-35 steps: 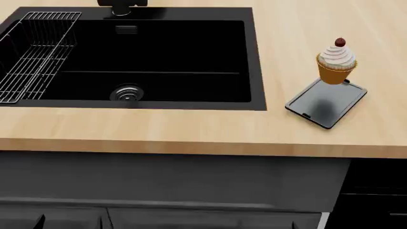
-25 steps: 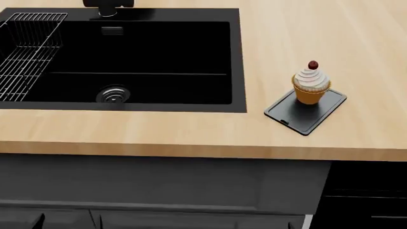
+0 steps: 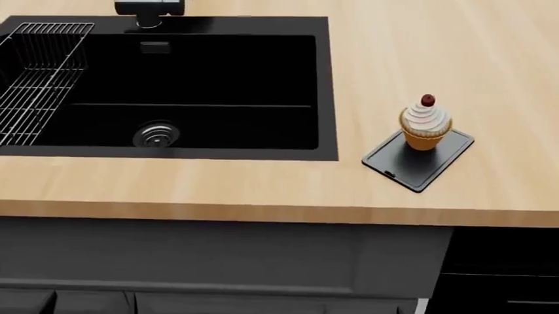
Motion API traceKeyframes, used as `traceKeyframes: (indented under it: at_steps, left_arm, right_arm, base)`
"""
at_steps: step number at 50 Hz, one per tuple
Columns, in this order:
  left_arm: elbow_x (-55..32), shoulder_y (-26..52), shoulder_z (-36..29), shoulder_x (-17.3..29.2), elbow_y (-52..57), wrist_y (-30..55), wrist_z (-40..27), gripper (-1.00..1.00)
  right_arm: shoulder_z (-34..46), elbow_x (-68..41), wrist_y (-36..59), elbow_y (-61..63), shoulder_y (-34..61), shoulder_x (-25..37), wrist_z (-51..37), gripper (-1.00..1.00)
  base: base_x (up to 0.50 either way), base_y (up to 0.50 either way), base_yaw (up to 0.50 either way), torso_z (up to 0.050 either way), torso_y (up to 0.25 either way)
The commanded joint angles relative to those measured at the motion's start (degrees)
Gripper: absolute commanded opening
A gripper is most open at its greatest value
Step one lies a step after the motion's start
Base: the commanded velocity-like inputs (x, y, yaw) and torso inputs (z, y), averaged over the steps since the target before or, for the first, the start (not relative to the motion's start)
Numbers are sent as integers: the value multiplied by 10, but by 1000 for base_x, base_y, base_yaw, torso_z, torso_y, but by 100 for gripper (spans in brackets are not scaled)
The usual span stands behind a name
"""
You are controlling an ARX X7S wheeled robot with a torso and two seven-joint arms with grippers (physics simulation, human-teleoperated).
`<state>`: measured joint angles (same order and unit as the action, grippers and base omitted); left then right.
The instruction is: Move the fresh-baked cupcake off the tray onto the counter, and place the bowl used for mixing into the sink.
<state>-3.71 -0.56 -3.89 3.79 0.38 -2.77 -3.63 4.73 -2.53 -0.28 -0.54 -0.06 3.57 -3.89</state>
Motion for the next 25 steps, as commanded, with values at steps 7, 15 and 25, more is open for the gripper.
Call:
traceKeyframes:
  at_steps: [7, 15, 25]
  left_arm:
    - [-16, -2, -14, 15, 4, -14, -7, 100]
    - [-22, -3, -22, 21, 7, -12, -10, 100]
    - [-29, -1, -27, 26, 6, -13, -18, 100]
  right_arm:
    - [18, -7, 2, 4, 0, 13, -18, 100]
    - [24, -11, -5, -5, 3, 18, -23, 100]
    - [32, -14, -2, -2, 4, 25, -32, 100]
  base:
    - [0, 0, 0, 50, 0]
    - [0, 0, 0, 50, 0]
    - [0, 0, 0, 50, 0]
